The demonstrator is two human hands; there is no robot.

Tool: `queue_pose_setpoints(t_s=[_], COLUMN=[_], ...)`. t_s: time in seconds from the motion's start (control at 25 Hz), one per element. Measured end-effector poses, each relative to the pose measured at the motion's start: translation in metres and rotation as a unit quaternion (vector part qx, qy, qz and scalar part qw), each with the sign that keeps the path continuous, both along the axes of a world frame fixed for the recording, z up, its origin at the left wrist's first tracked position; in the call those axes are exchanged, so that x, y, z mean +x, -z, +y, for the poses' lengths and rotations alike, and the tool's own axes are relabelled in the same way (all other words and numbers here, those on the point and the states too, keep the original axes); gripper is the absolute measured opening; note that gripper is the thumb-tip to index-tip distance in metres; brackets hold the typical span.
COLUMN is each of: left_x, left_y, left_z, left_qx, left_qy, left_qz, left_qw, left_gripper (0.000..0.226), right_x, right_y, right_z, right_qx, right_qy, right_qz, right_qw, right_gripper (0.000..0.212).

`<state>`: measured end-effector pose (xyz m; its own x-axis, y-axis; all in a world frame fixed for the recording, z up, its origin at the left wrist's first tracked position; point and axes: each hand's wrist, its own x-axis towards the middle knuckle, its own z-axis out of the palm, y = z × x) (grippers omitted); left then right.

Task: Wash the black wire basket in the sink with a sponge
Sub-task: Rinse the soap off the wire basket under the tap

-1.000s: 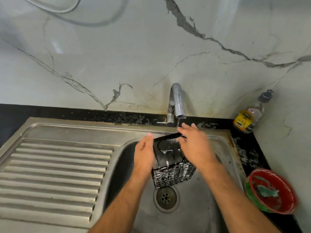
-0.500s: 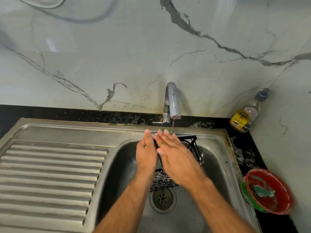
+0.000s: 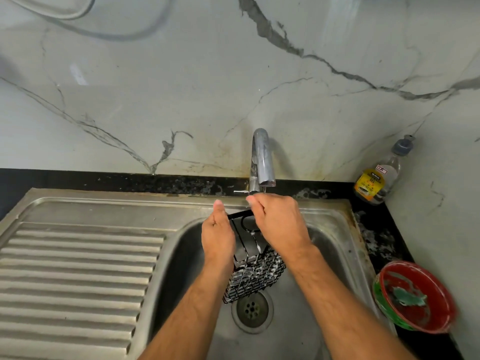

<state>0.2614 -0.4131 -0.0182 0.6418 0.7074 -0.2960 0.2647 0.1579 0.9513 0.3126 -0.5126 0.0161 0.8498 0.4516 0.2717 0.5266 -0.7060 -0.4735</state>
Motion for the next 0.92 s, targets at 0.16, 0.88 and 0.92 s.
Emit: queue_pose_setpoints(t_s=[0.16,0.88,0.92], left_x=[0.008,0.009,0.007], left_y=[0.005,0.016,0.018], left_z=[0.0,0.002,0.002], left_qx=[0.037,0.032,0.013], left_qy=[0.014,0.071,0.077], left_qz=[-0.018,0.008,-0.013], left_qw=[0.999,0.997,0.997], left_gripper=[0.052,0.059,0.06], right_x=[0.002,-0.027,-0.034], right_y=[0.007,0.023,0.02], right_z=[-0.007,-0.033,-0.024], right_qx=[0.113,-0.096,-0.101], right_qy=[0.067,-0.028,-0.05], right_qz=[0.034,0.118,0.107], right_qw=[0.991,0.988,0.988], right_gripper=[0.029,0.063,0.066])
